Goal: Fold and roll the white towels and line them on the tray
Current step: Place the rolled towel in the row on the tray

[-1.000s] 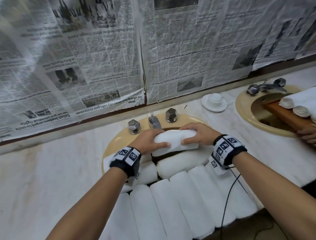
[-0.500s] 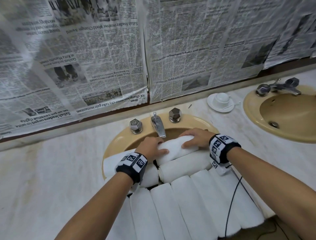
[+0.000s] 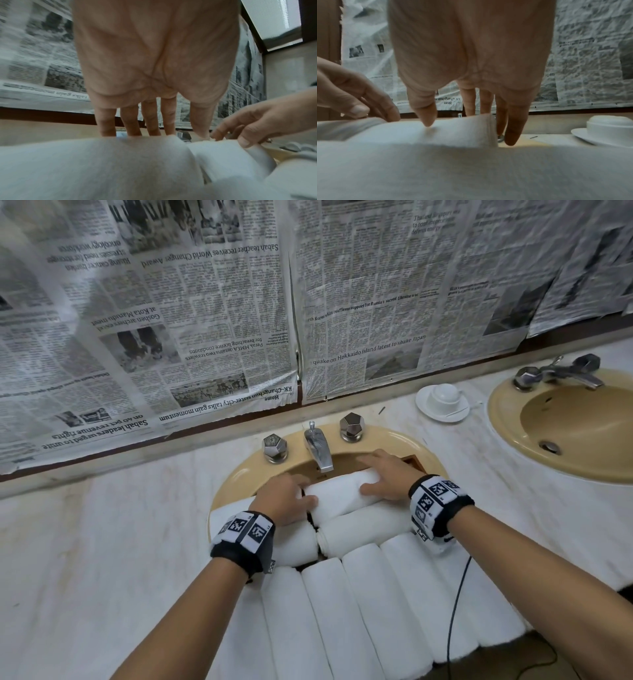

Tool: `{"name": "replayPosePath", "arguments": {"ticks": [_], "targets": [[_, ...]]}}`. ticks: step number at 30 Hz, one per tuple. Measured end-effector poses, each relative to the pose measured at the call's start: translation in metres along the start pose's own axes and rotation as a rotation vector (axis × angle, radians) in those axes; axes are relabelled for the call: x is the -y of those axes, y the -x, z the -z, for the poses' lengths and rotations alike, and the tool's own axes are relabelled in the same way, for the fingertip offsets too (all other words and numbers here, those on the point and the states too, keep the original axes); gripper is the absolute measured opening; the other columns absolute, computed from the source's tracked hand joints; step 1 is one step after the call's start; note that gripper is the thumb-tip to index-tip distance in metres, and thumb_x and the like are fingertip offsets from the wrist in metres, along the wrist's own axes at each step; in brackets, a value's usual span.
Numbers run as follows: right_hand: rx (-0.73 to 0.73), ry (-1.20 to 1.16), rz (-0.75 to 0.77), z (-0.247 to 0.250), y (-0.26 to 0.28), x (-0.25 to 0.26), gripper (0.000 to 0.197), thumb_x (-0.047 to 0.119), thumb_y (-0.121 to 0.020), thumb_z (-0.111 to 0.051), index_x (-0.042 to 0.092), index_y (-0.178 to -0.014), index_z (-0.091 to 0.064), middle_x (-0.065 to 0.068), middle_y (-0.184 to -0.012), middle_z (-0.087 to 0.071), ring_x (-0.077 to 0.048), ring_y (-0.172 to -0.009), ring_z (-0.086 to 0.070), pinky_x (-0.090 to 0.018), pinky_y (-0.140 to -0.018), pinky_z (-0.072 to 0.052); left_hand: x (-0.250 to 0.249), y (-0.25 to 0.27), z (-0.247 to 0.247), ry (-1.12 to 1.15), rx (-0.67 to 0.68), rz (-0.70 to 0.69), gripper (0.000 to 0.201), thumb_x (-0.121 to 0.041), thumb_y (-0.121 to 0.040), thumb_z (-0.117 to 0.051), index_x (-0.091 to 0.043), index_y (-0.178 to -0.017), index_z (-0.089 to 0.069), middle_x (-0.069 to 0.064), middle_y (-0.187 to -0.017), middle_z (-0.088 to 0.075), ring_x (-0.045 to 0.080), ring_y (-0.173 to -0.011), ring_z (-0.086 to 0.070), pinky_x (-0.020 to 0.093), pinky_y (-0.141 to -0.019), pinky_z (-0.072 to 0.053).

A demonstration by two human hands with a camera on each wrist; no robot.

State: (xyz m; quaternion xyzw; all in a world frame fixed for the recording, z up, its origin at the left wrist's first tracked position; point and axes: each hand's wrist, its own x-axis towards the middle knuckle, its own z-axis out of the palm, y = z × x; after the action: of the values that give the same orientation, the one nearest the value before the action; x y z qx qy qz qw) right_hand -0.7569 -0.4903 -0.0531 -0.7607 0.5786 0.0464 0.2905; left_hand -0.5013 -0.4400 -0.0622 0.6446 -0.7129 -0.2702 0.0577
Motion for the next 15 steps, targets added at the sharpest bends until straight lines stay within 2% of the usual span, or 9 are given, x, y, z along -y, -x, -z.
{"name": "replayPosePath", "arguments": {"ticks": [3, 5, 7, 9, 11, 15], "targets": [[-0.04, 0.021, 0.028, -0.006, 0.009, 0.002, 0.064, 0.04, -0.092, -0.061, 0.021, -0.149, -0.038, -0.004, -0.152, -0.033, -0.027, -0.139, -0.032, -0.041, -0.114, -0.029, 0.011, 0.014, 0.006, 0.072, -0.092, -0.006, 0.038, -0.04, -0.092, -0.064, -0.024, -0.126, -0.064, -0.001, -0.133, -0.061, 0.02, -0.122, -0.054, 0.032, -0.101, -0.041], [-0.04, 0.045, 0.046, -0.011, 0.015, 0.005, 0.063, 0.04, -0.094, -0.058, 0.021, -0.15, -0.037, -0.003, -0.158, -0.026, -0.027, -0.144, -0.023, -0.041, -0.118, -0.023, 0.017, 0.023, 0.008, 0.089, -0.142, -0.007, 0.04, -0.037, -0.092, -0.065, -0.021, -0.129, -0.063, 0.001, -0.133, -0.06, 0.019, -0.123, -0.053, 0.029, -0.102, -0.038], [-0.108, 0.013, 0.008, -0.013, 0.021, 0.006, 0.065, 0.041, -0.095, -0.057, 0.021, -0.152, -0.033, -0.005, -0.161, -0.018, -0.029, -0.147, -0.018, -0.042, -0.119, -0.021, 0.022, 0.032, 0.007, 0.1, -0.18, -0.002, 0.044, -0.036, -0.091, -0.067, -0.019, -0.131, -0.061, 0.001, -0.134, -0.059, 0.019, -0.123, -0.053, 0.028, -0.102, -0.037], [-0.145, -0.024, -0.09, -0.014, 0.025, 0.006, 0.064, 0.044, -0.096, -0.053, 0.016, -0.15, -0.033, -0.011, -0.158, -0.02, -0.031, -0.143, -0.028, -0.041, -0.115, -0.028, 0.026, 0.04, 0.004, 0.089, -0.183, 0.024, 0.046, -0.039, -0.09, -0.068, -0.021, -0.132, -0.06, 0.002, -0.135, -0.059, 0.021, -0.122, -0.053, 0.033, -0.103, -0.04], [-0.13, -0.03, -0.145, -0.017, 0.027, 0.009, 0.061, 0.045, -0.097, -0.051, 0.01, -0.146, -0.037, -0.014, -0.152, -0.03, -0.032, -0.135, -0.04, -0.04, -0.109, -0.035, 0.028, 0.047, 0.001, 0.08, -0.159, 0.056, 0.046, -0.042, -0.089, -0.068, -0.024, -0.131, -0.06, 0.002, -0.135, -0.058, 0.022, -0.121, -0.053, 0.037, -0.102, -0.043], [-0.156, 0.002, -0.169, -0.023, 0.027, 0.018, 0.06, 0.045, -0.097, -0.052, 0.007, -0.141, -0.04, -0.016, -0.145, -0.039, -0.033, -0.129, -0.046, -0.041, -0.105, -0.04, 0.02, 0.052, 0.001, 0.099, -0.148, 0.065, 0.045, -0.039, -0.09, -0.068, -0.022, -0.13, -0.06, 0.005, -0.136, -0.055, 0.024, -0.122, -0.052, 0.037, -0.102, -0.042]]}}
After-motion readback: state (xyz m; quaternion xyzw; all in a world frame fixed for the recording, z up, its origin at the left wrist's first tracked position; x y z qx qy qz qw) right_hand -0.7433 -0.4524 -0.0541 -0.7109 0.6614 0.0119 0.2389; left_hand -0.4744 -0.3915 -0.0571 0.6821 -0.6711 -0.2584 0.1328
